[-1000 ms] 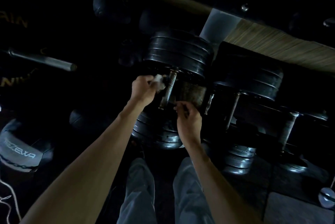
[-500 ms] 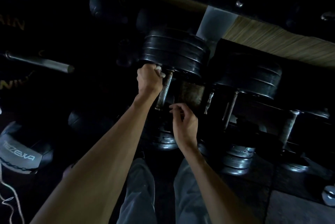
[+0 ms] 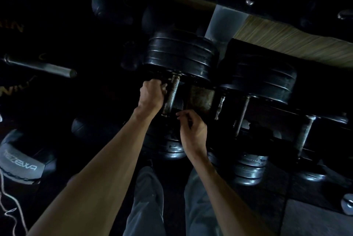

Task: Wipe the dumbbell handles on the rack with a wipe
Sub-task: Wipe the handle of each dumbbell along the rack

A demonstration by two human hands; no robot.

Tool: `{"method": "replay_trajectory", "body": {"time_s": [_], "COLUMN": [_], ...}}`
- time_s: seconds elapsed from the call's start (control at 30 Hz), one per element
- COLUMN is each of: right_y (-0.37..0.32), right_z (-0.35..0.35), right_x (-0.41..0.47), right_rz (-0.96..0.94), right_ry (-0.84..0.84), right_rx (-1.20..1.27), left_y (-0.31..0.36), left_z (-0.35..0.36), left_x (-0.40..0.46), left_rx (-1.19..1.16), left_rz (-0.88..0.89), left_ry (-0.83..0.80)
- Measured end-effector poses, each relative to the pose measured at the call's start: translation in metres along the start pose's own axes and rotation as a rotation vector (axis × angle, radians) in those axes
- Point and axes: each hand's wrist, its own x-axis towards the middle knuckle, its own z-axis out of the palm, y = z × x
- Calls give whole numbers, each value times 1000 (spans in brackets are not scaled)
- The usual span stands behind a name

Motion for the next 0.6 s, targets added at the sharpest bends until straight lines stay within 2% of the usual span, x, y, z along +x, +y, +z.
{"method": "replay_trajectory", "body": {"time_s": [0.03, 0.27, 0.43, 0.6], "right_y": [1, 3, 3, -1], "right_z": [0, 2, 8, 6], "right_x": [0, 0, -2, -2], "right_rz": [-4, -7, -1, -9], "right_ry": [1, 13, 43, 40], "right_rx": [0, 36, 65, 17], "left_y": [-1, 6, 10, 22], "left_z": [0, 6, 1, 5], "left_x": [-4, 3, -13, 1], "left_rx": [22, -297, -236, -277], "left_rz": [5, -2, 101, 57], "left_ry": [-9, 7, 39, 107]}}
